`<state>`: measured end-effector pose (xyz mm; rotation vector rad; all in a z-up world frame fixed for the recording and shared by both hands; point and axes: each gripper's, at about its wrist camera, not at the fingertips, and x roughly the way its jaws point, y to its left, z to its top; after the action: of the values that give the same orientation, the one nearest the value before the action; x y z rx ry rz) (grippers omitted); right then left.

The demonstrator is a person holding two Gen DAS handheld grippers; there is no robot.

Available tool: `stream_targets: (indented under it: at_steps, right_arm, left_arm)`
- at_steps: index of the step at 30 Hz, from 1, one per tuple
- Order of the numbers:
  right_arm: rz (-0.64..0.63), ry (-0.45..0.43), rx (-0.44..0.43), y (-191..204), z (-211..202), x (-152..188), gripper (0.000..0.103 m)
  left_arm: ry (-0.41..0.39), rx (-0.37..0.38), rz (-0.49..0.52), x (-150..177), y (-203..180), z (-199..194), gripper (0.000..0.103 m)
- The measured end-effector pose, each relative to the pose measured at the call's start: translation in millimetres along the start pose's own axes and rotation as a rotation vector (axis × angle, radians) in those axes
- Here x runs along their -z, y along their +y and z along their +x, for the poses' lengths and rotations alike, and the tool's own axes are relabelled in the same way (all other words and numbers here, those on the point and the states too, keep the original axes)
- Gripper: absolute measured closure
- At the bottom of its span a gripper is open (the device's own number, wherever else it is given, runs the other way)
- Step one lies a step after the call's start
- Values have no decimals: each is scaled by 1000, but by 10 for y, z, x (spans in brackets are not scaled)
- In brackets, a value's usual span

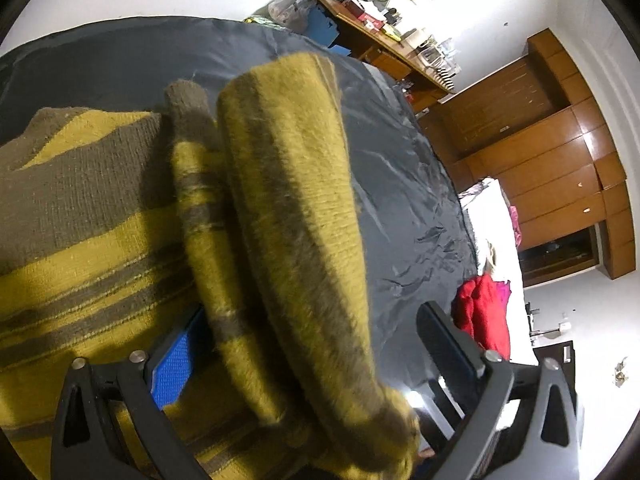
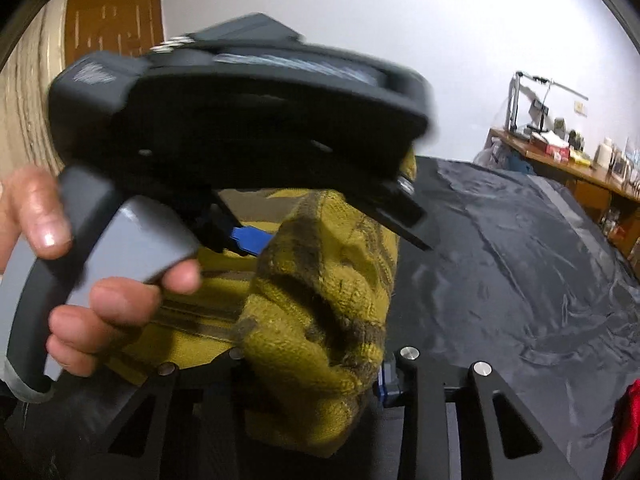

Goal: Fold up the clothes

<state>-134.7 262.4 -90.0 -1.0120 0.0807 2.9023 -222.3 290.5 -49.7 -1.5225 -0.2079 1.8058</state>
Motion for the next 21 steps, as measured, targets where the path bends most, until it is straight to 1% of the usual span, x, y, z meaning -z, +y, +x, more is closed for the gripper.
stream_targets:
  at_steps: [1, 2, 3, 4, 5, 8, 12, 15, 18, 21]
  right_arm:
    - [-17, -7, 11, 41, -13, 2, 69]
    - [-29, -11, 19, 76, -18, 3, 69]
    - [-39, -14, 24, 109, -21, 2, 69]
    - [-45, -18, 27, 139, -35, -5, 70]
    - [-48, -24, 27, 166, -55, -17, 71]
    - [-59, -43, 30, 257, -112, -61, 72]
    - [-113, -97, 34, 499, -263, -169, 72]
    - [-150, -123, 15, 714, -315, -237, 72]
    - [-190, -126, -19, 959, -310, -260, 72]
    - [-229, -112, -50, 1178, -255, -238, 72]
  left_arm:
    - [0, -12, 4, -2, -4, -3, 21]
    - [-1, -19, 5, -3, 0, -12, 42]
    - [-6, -12, -4, -1, 31, -41, 53]
    - [-10, -5, -13, 1, 62, -70, 67]
    - [-15, 2, -22, 3, 93, -99, 72]
    - [-30, 23, -47, 12, 180, -195, 75]
    - [-103, 54, -18, 77, 191, -543, 75]
    - [-162, 61, 11, 184, 268, -853, 75]
    - [-201, 62, 14, 309, 474, -1092, 75]
    - [-220, 47, -4, 440, 741, -1204, 75]
